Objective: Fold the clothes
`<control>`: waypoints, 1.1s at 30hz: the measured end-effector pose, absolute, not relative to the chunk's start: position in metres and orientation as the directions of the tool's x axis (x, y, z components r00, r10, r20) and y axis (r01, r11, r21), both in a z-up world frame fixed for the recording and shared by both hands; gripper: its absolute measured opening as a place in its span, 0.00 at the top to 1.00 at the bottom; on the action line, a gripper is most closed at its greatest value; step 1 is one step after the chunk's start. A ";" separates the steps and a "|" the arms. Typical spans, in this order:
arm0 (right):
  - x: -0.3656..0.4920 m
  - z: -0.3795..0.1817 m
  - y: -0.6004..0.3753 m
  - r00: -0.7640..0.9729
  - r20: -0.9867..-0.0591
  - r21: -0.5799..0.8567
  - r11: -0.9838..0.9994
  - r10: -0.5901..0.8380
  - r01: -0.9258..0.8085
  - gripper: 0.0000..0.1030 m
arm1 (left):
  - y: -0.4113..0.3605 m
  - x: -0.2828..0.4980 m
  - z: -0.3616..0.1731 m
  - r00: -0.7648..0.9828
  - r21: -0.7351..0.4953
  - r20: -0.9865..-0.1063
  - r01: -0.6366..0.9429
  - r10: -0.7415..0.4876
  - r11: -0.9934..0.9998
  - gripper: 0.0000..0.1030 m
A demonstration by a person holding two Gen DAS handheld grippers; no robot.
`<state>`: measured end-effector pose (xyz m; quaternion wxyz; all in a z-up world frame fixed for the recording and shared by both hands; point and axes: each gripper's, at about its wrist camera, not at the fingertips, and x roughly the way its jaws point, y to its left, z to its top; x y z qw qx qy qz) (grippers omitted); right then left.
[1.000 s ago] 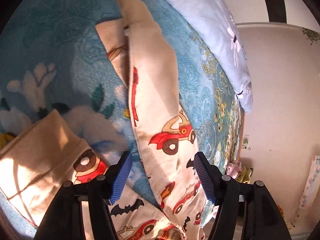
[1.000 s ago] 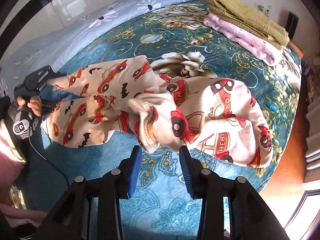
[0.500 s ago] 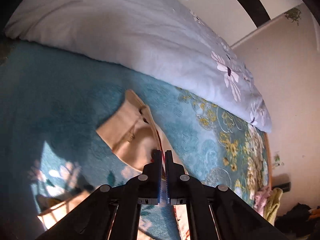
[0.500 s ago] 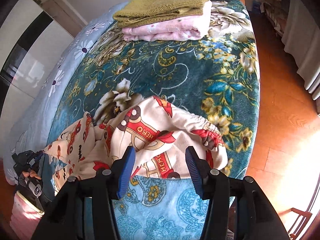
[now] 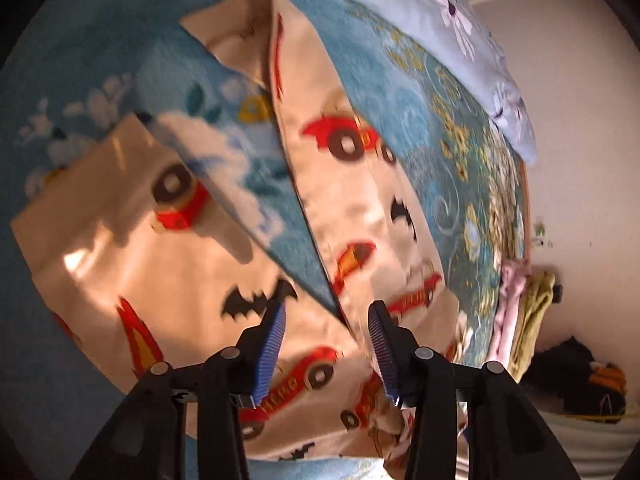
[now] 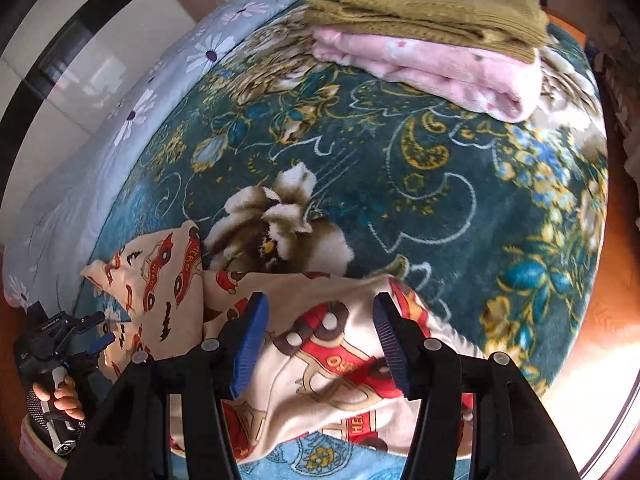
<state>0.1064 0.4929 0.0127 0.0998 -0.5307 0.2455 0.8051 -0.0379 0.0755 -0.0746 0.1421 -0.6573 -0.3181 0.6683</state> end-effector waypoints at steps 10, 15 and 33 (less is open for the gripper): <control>0.023 -0.035 0.421 -0.181 -0.971 0.166 -0.986 -0.157 -0.033 0.46 | 0.117 -0.017 -0.076 0.082 -0.613 -0.773 0.156 0.629 -0.774 0.47; 0.026 -0.041 0.389 -0.176 -0.984 0.024 -0.998 -0.032 0.052 0.86 | 0.106 -0.028 -0.069 0.069 -0.619 -0.772 0.144 0.632 -0.772 0.45; 0.055 0.028 0.595 -0.326 -0.913 0.035 -0.751 0.244 -0.659 0.62 | 0.069 -0.055 -0.071 -0.028 -0.635 -0.759 0.249 0.650 -0.731 0.43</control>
